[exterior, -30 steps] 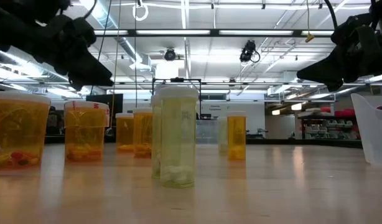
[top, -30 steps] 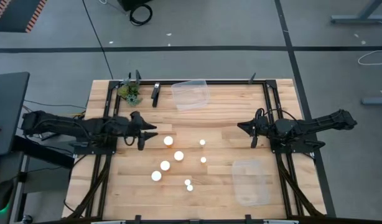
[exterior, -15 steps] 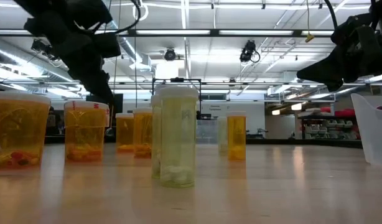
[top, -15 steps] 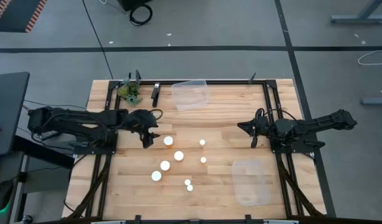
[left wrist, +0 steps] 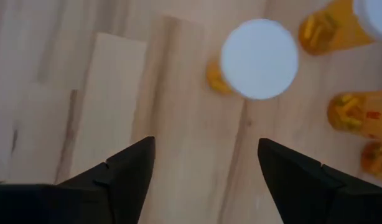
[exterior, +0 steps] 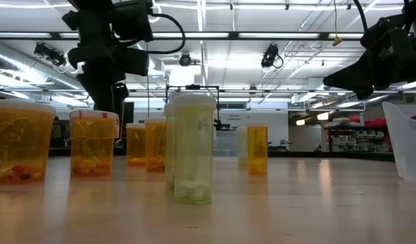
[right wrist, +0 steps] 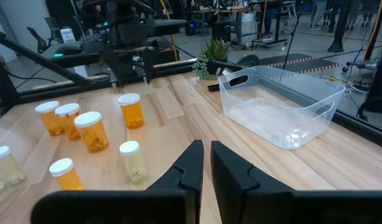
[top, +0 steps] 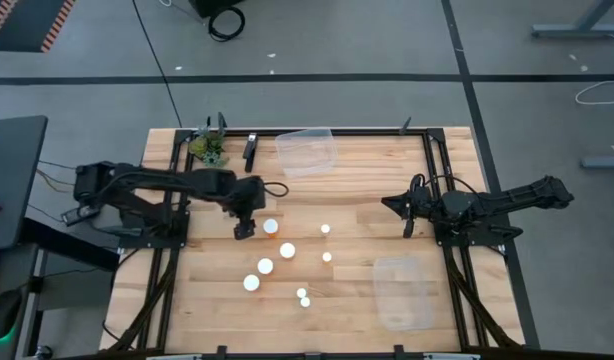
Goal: Pick and place medicine bottles into bin by pill shape (circle, oval)
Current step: Put the big orange pill bottle into the top transparent bin
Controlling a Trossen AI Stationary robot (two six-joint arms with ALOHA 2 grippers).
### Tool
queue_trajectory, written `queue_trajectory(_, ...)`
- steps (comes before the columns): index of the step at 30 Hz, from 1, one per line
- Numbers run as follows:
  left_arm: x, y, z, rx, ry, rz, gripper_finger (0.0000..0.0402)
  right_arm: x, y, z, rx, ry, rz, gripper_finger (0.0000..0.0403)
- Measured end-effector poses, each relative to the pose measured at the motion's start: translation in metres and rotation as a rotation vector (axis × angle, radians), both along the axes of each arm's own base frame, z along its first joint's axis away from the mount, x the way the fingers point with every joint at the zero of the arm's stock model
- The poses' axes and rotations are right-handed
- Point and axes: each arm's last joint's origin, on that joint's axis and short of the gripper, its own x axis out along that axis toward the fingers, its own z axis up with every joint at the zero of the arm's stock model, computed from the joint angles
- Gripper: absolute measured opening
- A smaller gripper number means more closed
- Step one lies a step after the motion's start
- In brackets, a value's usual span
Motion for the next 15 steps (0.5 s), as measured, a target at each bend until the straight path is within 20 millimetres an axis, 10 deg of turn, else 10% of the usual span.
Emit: queue_trajectory(15, 0.035, -0.023, -0.002, 0.088, 0.013, -0.213, 0.035, 0.0, 0.0, -0.001, -0.001, 0.005, 0.0, 0.0037)
